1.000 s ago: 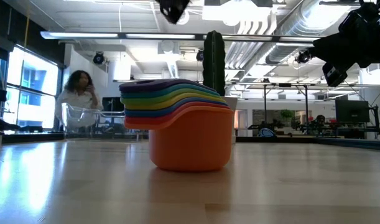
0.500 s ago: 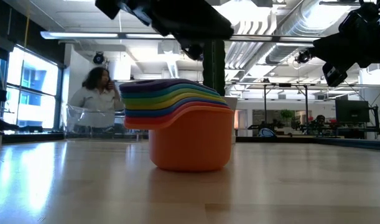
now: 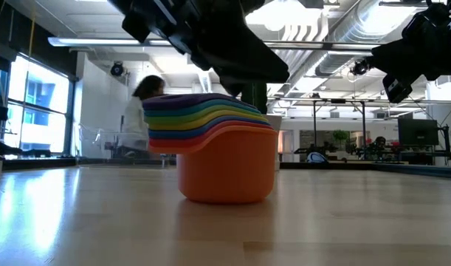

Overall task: Nest measuring cups in basket
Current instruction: Put the nested measuring cups into the transparent bin

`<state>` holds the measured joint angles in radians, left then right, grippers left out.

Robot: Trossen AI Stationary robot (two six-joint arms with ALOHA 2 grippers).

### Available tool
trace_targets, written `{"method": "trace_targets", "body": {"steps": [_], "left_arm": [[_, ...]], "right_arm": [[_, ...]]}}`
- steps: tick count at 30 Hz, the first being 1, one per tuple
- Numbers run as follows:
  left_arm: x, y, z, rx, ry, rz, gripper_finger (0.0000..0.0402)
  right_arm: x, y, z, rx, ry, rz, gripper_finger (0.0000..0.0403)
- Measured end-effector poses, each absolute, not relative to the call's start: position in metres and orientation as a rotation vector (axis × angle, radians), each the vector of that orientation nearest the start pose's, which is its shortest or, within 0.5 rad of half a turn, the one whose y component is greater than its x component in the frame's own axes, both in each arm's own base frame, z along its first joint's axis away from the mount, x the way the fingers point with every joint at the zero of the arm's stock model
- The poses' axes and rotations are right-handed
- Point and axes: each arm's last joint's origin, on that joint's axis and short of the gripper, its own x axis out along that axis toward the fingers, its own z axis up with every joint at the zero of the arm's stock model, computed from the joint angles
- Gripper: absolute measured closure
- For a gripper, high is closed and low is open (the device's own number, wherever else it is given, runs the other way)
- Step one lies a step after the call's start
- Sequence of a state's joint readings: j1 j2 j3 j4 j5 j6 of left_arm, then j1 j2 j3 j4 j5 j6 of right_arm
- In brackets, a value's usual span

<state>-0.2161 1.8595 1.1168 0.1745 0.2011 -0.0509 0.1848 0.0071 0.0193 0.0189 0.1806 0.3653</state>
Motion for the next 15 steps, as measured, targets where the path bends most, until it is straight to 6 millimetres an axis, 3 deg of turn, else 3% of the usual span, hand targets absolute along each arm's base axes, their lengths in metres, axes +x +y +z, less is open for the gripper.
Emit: {"method": "trace_targets", "body": {"steps": [15], "left_arm": [[0.3823, -0.1003, 0.1800, -0.050, 0.628, -0.378, 0.0359]], "right_arm": [[0.0958, 0.0126, 0.1713, 0.371, -0.029, 0.010, 0.0336]]}}
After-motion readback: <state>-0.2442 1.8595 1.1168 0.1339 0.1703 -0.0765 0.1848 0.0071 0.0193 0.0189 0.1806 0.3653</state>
